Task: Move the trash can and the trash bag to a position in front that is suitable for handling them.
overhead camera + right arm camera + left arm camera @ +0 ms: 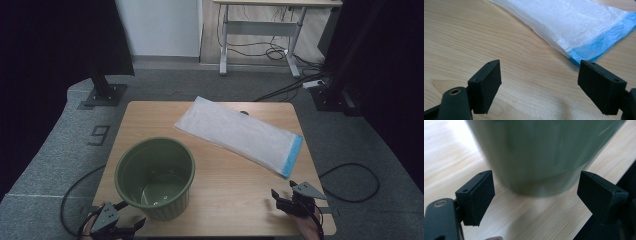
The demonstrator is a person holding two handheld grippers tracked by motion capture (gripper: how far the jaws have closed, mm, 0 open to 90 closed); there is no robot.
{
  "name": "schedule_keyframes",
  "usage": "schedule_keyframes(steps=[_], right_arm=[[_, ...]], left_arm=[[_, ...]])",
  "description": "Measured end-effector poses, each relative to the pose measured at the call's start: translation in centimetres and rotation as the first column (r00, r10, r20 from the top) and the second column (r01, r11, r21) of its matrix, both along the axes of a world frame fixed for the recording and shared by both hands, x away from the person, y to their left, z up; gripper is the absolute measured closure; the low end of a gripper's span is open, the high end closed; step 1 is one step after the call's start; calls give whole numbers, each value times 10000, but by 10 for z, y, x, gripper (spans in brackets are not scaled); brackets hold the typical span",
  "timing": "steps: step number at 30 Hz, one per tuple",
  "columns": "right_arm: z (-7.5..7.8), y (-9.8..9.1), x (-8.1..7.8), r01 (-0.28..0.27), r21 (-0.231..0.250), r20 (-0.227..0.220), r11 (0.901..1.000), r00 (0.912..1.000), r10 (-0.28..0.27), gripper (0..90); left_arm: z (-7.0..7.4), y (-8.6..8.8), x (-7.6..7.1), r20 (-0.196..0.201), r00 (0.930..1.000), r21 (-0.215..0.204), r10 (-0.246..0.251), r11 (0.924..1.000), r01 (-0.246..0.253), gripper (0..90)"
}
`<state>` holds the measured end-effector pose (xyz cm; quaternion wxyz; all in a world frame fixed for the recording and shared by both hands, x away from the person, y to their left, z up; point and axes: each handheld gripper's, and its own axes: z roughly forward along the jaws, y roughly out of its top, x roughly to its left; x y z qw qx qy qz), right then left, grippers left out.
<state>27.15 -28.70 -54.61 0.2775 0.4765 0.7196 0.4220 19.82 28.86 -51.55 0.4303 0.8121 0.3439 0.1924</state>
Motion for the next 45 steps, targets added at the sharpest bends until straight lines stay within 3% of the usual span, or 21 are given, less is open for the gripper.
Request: schedule_keyframes(steps=[3,8,11,13,20,30,33,45], right_arm=[[0,-1,0,108,71,-7,9999,9999,-108,186],[0,-1,-2,82,99,10,9999,10000,-82,187],[3,-3,-6,-177,1193,-22,9927,9998,180,187],[5,-4,-7,-123,1479,30,9889,9999,120,187],[6,-14,-14,217,1697,11,9853,9998,-222,190],[4,-20,-24,463,1712,-2,9842,9989,-470,195],[3,-22,-28,660,1745,-19,9824,9978,-667,195],[3,-20,-28,627,1743,-62,9827,9980,-626,191]], left_arm=[[3,-12,4,141,9999,313,-57,9995,53,138],[3,-20,11,154,9998,496,-152,9987,144,141],[4,-27,19,192,9997,620,-137,9980,125,141],[3,-31,25,176,9996,580,-228,9981,218,140],[4,-43,43,49,9981,483,-611,9970,608,140],[5,-82,73,9,9927,689,-1204,9904,1200,148],[10,-100,87,-376,9895,696,-1396,9874,1420,148],[16,-137,107,-546,9882,890,-1429,9851,1473,146]])
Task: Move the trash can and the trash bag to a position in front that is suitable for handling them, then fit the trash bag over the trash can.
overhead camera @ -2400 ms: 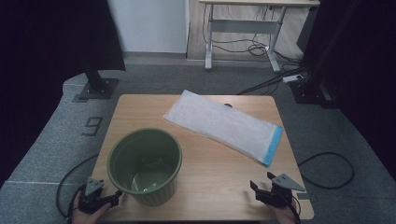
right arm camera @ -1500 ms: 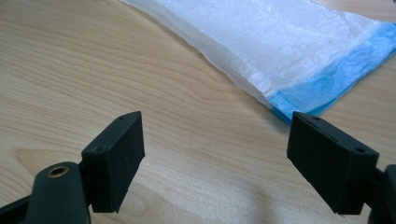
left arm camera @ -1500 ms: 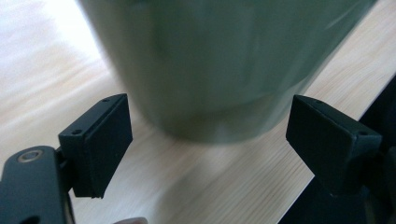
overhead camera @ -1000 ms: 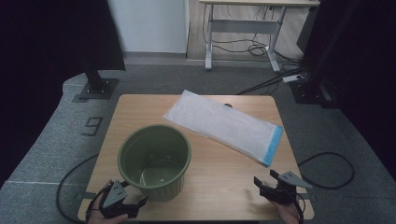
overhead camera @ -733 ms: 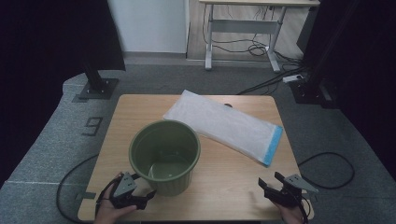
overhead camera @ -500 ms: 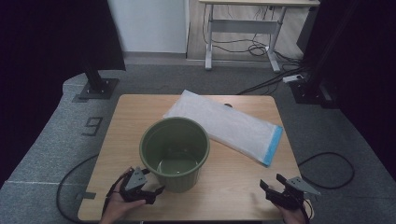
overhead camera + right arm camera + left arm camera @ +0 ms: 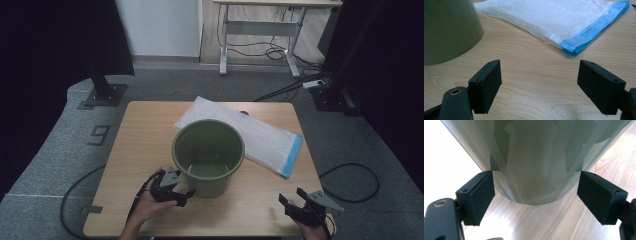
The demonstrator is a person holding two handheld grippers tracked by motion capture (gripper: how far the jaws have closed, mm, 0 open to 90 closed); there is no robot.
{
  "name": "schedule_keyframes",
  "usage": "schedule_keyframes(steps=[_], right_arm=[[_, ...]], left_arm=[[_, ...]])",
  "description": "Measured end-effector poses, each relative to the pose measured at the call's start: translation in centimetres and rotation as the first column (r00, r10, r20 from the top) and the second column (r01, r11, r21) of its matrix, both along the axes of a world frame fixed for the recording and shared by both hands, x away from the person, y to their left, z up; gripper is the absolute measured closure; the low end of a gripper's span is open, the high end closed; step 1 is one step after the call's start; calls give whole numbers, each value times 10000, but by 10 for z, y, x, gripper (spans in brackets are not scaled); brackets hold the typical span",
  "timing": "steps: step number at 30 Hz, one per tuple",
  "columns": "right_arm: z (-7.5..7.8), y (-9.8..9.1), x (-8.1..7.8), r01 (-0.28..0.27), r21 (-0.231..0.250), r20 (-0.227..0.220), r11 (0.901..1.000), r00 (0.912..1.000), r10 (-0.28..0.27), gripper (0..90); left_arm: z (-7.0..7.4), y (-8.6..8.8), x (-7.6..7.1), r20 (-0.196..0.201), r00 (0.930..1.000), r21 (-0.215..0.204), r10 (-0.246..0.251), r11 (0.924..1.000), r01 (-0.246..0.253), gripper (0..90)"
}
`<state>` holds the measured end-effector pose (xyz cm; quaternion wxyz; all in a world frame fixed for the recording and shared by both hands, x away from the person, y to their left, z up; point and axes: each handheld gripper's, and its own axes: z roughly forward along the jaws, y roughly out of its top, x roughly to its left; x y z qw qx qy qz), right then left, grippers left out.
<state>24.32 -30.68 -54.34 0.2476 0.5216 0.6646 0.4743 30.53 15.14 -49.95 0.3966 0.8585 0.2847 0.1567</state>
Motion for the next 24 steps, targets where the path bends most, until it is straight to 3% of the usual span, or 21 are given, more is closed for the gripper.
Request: schedule_keyframes(steps=[6,11,16,19,24], right_arm=[[1,-2,-1,-47,19,28,10000,10000,47,190],[2,-1,-2,-74,-34,65,10000,10000,74,190],[2,3,-2,-231,-320,28,9992,9997,232,190],[4,12,4,-563,-711,-37,9959,9984,561,182],[8,29,26,-901,-1037,-120,9905,9959,893,182]], left_arm=[[-2,-11,6,-172,9998,183,52,9998,-49,143],[-4,-13,1,-80,9975,693,702,9952,-694,151],[-9,3,-12,-50,9941,819,1083,9908,-1075,150],[-20,27,-19,-226,9882,988,1517,9839,-1488,145],[-27,45,-19,-440,9812,1036,1881,9777,-1828,145]])
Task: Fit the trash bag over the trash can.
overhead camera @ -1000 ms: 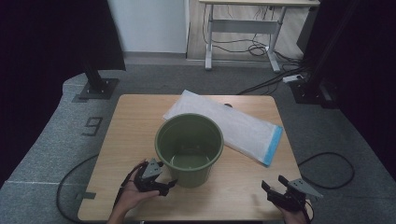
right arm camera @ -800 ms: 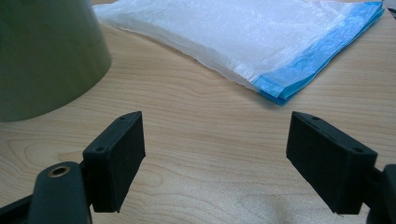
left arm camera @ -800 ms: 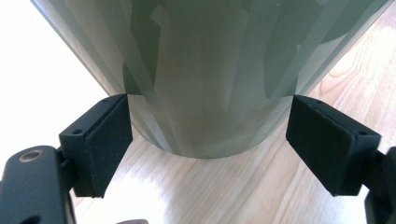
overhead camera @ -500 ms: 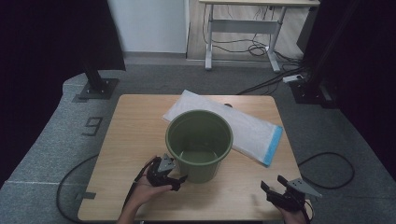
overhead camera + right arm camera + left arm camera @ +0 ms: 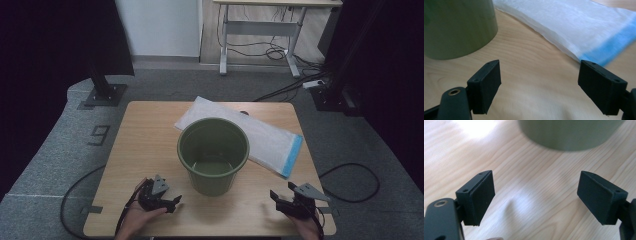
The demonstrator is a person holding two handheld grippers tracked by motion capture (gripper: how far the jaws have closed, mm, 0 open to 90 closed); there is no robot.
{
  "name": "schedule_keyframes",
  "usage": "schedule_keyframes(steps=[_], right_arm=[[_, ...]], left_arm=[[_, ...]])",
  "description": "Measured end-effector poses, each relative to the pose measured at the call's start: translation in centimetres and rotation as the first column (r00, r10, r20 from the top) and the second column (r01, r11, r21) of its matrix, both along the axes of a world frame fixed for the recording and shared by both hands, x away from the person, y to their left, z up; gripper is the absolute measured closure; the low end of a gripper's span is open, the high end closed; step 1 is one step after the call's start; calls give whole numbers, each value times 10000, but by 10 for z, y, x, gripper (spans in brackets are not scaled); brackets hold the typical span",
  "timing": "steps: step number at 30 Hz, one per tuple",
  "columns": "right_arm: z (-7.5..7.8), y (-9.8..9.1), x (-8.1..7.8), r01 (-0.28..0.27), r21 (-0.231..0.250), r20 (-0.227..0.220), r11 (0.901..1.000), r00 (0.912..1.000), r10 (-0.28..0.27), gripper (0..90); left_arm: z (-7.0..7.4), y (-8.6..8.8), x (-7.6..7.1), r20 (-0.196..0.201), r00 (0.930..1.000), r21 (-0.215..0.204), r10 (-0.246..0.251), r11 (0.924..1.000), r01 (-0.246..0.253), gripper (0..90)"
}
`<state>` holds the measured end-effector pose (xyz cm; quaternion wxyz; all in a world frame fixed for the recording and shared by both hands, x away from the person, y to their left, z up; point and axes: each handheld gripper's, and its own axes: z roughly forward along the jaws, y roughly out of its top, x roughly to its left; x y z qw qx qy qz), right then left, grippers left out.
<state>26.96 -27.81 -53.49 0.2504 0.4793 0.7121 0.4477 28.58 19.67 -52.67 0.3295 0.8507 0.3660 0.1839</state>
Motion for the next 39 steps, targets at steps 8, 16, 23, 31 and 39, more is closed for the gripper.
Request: schedule_keyframes(steps=[8,16,23,31,39], right_arm=[[-7,43,89,-221,-979,-917,9950,9957,131,240],[-16,71,134,75,-1126,-1371,9936,9903,-230,292],[0,89,142,88,-1441,-620,9895,9979,-179,333],[-11,93,162,15,-1421,-1272,9898,9917,-198,327],[-16,93,166,-2,-1504,-1484,9886,9887,-224,693]], left_arm=[[-6,36,0,-128,9984,-223,547,9982,-549,147],[-10,62,0,-543,9946,-756,889,9928,-929,150],[-12,66,0,-662,9927,-807,1010,9911,-1062,151],[-13,64,-1,-723,9932,-783,908,9923,-964,151],[-16,62,-1,-773,9936,-564,828,9946,-873,151]])
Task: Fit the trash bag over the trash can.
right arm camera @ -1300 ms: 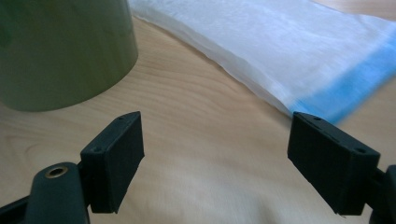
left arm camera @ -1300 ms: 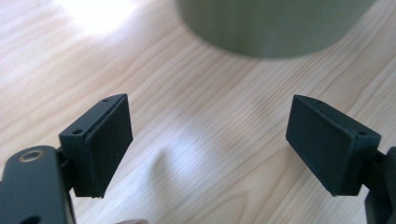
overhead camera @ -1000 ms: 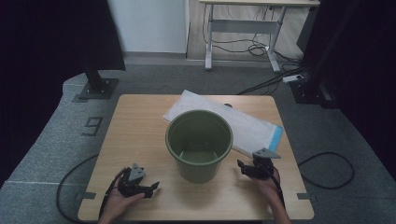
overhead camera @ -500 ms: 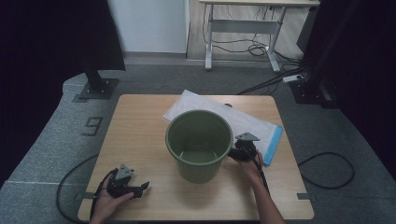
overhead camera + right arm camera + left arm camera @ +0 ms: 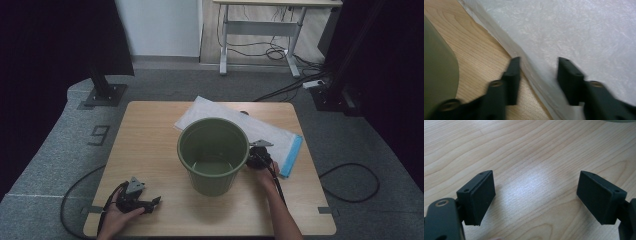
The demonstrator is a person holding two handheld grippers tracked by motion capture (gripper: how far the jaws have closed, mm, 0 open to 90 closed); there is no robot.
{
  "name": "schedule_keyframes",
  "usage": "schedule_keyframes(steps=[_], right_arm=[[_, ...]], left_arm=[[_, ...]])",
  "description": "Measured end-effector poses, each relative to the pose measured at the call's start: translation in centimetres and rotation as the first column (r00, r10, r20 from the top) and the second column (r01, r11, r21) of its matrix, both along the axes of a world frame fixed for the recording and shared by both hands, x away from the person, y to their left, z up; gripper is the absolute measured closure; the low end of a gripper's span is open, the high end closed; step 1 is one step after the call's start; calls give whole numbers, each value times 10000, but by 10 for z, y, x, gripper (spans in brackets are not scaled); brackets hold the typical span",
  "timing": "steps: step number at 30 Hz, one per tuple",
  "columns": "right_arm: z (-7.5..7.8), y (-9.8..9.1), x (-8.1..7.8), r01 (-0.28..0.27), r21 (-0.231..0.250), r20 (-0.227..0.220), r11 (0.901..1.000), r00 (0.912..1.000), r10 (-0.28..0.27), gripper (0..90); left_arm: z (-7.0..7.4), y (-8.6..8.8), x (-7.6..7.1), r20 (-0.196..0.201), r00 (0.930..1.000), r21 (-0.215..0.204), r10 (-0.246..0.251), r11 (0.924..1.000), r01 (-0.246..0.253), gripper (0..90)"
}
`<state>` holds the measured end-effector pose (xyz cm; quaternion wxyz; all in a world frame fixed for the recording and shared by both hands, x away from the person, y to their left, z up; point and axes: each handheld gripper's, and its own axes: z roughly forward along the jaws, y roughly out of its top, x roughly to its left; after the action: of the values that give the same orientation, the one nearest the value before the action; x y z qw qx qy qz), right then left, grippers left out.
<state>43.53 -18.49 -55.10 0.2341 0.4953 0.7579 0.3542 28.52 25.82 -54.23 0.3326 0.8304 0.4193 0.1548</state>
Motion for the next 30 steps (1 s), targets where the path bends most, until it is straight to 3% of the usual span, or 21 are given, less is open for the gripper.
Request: schedule_keyframes(steps=[3,7,8,12,13,21,24,28,30], right_arm=[[2,-6,-2,133,154,-336,9998,9994,-128,888],[7,-14,-13,134,-57,-482,9999,9987,-137,891],[12,-21,-30,12,-47,-163,10000,9999,-13,891],[16,-33,-56,-105,-291,44,9995,9999,106,892],[17,-47,-77,-81,-240,41,9997,10000,82,892],[6,-95,-143,221,233,-182,9995,9996,-217,891],[1,-104,-156,359,332,-224,9988,9991,-351,892],[0,-107,-159,293,302,-210,9991,9994,-286,883],[3,-104,-157,357,484,-431,9982,9985,-337,699]], left_arm=[[0,-2,-1,-23,10000,96,-64,9999,64,151],[0,0,-2,-39,10000,73,1,10000,-1,151],[0,0,-1,-53,10000,80,11,10000,-11,151],[-1,2,-1,-112,9999,103,82,9999,-81,151],[-1,2,-2,-147,9998,99,110,9999,-108,151],[-1,-2,-3,-182,9998,107,58,9999,-56,151],[-1,-2,-3,-199,9998,67,88,9999,-87,151],[-1,-2,-4,-192,9997,38,118,9999,-118,151],[-1,-2,-4,-189,9997,24,125,9999,-124,151]])
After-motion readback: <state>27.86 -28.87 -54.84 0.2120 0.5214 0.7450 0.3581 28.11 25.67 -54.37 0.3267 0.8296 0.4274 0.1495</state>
